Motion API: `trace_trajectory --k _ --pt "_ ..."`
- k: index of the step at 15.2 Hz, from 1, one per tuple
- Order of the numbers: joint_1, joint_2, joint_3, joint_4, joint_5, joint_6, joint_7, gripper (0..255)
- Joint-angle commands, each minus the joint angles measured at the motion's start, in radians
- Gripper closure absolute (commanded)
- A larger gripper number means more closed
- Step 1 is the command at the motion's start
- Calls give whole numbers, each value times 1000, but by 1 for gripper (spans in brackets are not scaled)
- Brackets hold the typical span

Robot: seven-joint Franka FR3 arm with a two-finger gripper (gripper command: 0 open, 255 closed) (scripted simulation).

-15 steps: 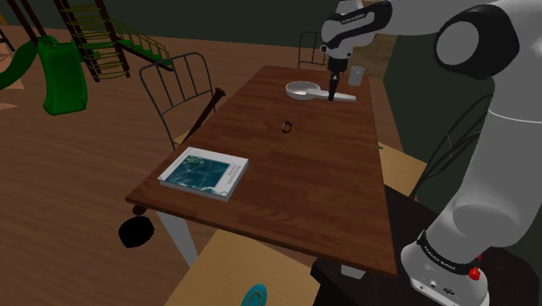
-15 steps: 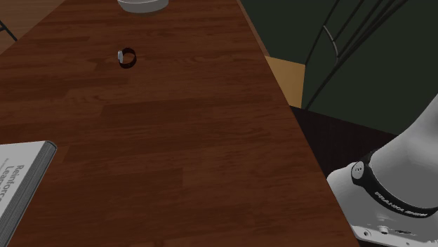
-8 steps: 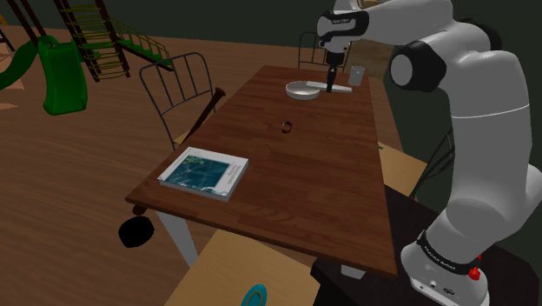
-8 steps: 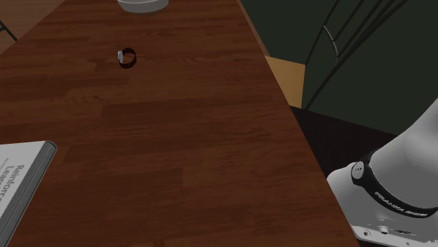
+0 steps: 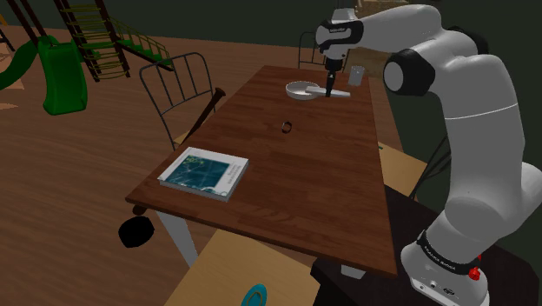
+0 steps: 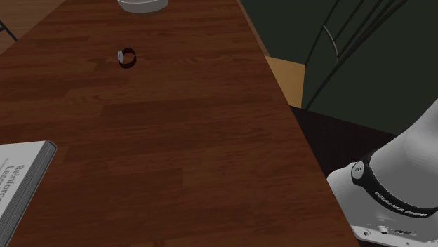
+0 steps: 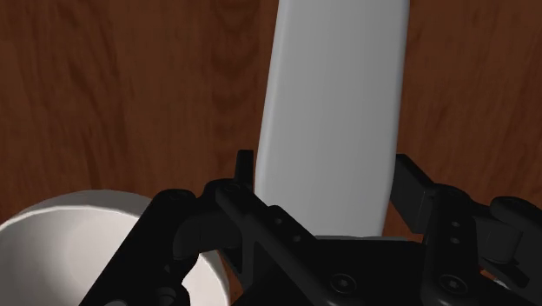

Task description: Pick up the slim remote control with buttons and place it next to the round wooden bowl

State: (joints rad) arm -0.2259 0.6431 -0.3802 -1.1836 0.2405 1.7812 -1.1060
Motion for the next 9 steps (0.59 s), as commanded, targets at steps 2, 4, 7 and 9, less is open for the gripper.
trace_trajectory --k 2,4,7,9 --pt "5 2 1 -38 2 40 -4 255" --pt "7 6 3 -59 4 65 -6 255" --pt "9 13 5 -88 8 100 -10 255" --pt "10 19 7 -106 11 123 -12 255"
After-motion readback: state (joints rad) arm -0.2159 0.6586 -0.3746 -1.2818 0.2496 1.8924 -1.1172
